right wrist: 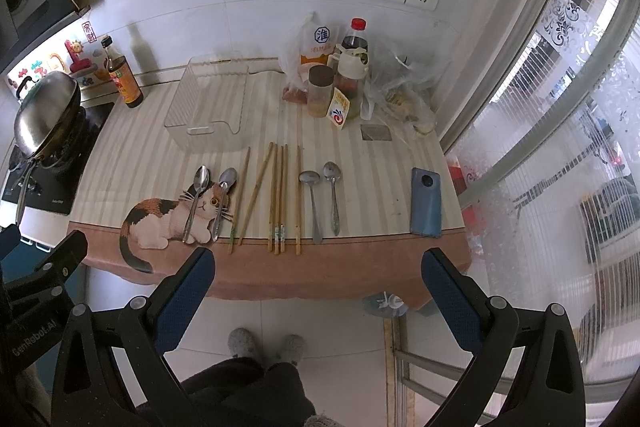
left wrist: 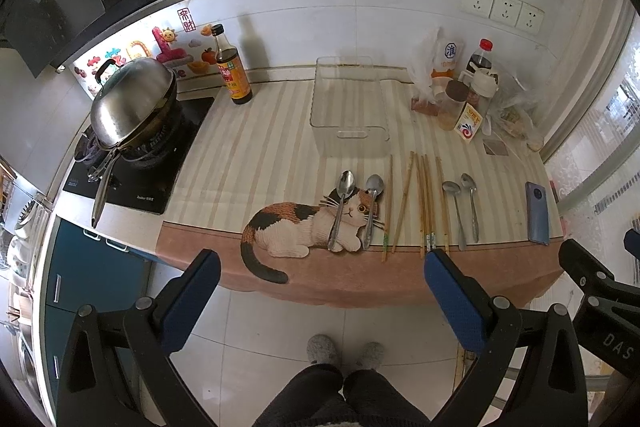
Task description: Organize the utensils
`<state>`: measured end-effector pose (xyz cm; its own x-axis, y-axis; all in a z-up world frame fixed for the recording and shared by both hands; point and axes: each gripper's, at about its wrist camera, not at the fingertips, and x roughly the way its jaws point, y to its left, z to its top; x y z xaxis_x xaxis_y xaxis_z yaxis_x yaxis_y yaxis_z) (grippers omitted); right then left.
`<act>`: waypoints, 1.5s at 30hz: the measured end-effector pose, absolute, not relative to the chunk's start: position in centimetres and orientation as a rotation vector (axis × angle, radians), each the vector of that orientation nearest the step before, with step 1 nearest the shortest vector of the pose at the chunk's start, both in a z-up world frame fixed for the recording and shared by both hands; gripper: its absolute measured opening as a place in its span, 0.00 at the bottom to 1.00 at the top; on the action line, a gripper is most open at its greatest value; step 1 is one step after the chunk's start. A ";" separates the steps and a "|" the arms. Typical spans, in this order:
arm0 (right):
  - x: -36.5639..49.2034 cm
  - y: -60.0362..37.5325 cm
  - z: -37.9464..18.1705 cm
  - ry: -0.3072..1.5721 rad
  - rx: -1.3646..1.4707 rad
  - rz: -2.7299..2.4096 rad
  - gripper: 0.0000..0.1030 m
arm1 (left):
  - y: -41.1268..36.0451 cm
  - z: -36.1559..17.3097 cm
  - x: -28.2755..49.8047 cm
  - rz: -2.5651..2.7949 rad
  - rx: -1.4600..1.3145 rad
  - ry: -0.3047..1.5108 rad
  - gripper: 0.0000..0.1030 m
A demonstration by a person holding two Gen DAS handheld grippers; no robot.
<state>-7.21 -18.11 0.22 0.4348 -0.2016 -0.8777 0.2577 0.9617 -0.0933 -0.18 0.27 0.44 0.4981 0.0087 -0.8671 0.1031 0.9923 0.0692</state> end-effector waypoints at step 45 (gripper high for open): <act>-6.7 -17.9 1.1 1.071 0.042 -0.287 1.00 | -0.4 1.2 0.2 -0.072 0.110 1.030 1.00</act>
<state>-6.70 -17.89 1.14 0.4460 -0.2114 -0.8697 0.2517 0.9621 -0.1048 0.16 -0.41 1.20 0.5133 -0.0078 -0.8582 0.1110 0.9922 0.0574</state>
